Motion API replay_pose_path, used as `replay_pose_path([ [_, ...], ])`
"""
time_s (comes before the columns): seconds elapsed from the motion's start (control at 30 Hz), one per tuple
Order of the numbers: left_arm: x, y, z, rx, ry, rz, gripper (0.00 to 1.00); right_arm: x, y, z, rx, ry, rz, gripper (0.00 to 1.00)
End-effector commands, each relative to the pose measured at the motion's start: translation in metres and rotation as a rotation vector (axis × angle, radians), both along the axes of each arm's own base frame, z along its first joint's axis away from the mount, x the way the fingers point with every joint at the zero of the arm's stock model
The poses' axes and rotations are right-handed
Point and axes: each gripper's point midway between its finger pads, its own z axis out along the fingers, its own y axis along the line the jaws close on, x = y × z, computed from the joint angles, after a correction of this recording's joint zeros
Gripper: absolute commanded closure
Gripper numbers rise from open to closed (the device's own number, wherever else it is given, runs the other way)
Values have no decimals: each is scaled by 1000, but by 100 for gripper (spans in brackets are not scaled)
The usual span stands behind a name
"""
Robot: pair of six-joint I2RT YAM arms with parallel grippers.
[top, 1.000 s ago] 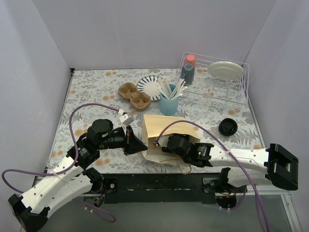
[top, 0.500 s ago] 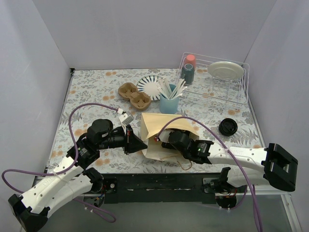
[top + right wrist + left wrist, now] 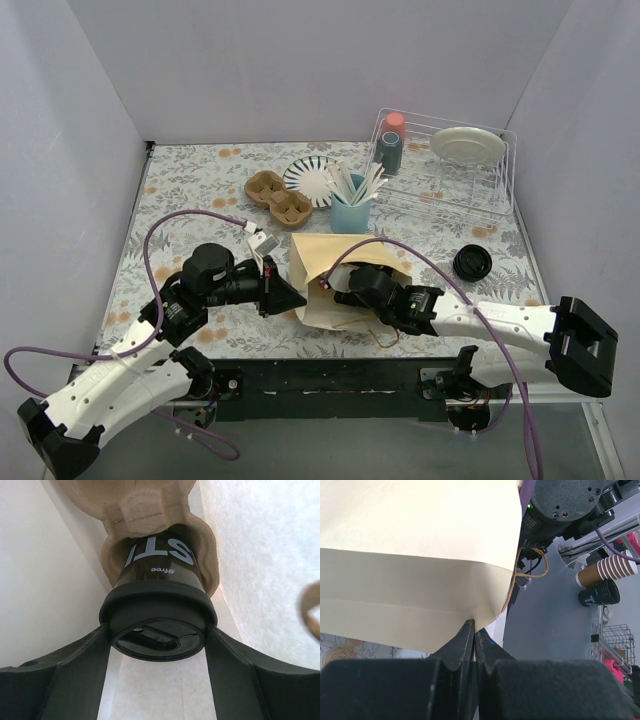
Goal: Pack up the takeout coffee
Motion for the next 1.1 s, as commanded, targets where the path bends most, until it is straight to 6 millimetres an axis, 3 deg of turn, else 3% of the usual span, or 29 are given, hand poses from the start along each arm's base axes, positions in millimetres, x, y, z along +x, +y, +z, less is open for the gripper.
replay_pose_path([
  [0.0,3,-4,28,-14,-28,-6,100,8,3,37,57,-49,-6,33],
  [0.1,13,-5,36,6,-22,35,99,7,4,50,72,-55,11,30],
  [0.17,16,-5,40,11,-19,51,100,3,4,55,77,-38,21,22],
  [0.37,20,-5,44,28,2,74,100,-5,-3,61,77,5,24,15],
  [0.47,19,-6,43,29,11,66,100,-11,-8,61,82,37,24,2],
  [1.07,17,-7,42,46,29,49,95,-31,-9,102,173,151,21,4],
])
